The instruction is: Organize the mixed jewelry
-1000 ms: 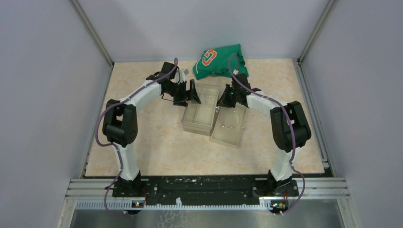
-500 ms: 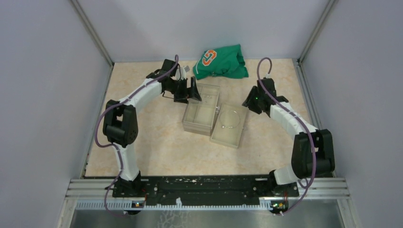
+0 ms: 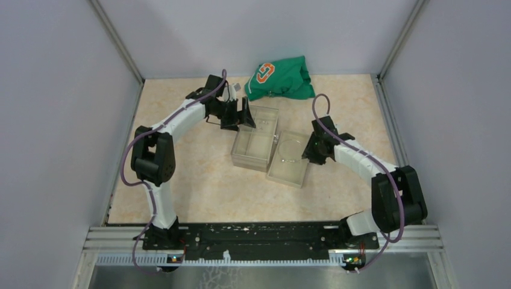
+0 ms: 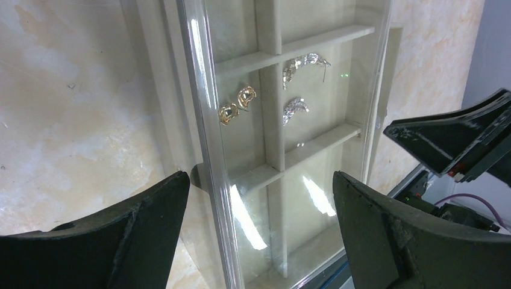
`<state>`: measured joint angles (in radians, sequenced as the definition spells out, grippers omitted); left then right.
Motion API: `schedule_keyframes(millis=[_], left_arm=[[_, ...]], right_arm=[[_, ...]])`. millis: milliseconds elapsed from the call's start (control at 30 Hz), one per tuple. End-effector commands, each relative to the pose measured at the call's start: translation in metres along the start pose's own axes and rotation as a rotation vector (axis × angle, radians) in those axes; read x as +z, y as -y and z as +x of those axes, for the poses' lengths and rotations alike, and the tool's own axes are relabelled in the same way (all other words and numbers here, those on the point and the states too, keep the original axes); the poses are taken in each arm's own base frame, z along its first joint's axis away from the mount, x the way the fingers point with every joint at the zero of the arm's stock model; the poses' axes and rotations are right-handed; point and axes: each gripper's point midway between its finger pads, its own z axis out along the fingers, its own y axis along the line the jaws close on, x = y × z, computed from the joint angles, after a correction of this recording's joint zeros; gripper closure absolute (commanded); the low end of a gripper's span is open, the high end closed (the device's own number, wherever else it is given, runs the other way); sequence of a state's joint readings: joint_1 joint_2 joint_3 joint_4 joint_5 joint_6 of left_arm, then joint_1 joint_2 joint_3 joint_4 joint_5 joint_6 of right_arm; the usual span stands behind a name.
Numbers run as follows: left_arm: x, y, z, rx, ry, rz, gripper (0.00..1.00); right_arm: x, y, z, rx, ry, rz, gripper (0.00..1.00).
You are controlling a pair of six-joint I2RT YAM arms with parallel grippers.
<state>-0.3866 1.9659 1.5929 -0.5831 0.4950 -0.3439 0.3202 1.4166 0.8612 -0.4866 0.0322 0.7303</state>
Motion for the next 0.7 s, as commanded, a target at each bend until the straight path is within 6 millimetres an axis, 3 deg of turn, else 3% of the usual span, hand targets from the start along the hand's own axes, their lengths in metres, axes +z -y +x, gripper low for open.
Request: schedule_keyframes(millis=[0, 333, 467, 500, 600, 667], left_arm=[[0.005, 0.009, -0.007, 0.017, 0.009, 0.036, 0.05], [0.006, 0.009, -0.005, 0.009, 0.007, 0.047, 0.05], [0.007, 0.008, -0.003, 0.007, 0.004, 0.046, 0.05], [0.008, 0.008, -0.002, 0.004, 0.002, 0.048, 0.05], [0.007, 0.01, -0.002, 0.002, 0.004, 0.054, 0.05], [0.007, 0.01, -0.003, 0.007, 0.006, 0.056, 0.05]], right_arm=[[-0.003, 0.006, 0.014, 0.019, 0.002, 0.022, 0.69], [0.008, 0.015, 0.021, -0.029, -0.013, 0.045, 0.86], [0.014, 0.012, 0.022, -0.054, -0.026, 0.041, 0.85], [0.014, 0.012, 0.021, -0.063, -0.025, 0.045, 0.86], [0.014, 0.012, 0.014, -0.089, -0.01, 0.062, 1.0], [0.012, 0.013, 0.007, -0.106, 0.01, 0.084, 1.0]])
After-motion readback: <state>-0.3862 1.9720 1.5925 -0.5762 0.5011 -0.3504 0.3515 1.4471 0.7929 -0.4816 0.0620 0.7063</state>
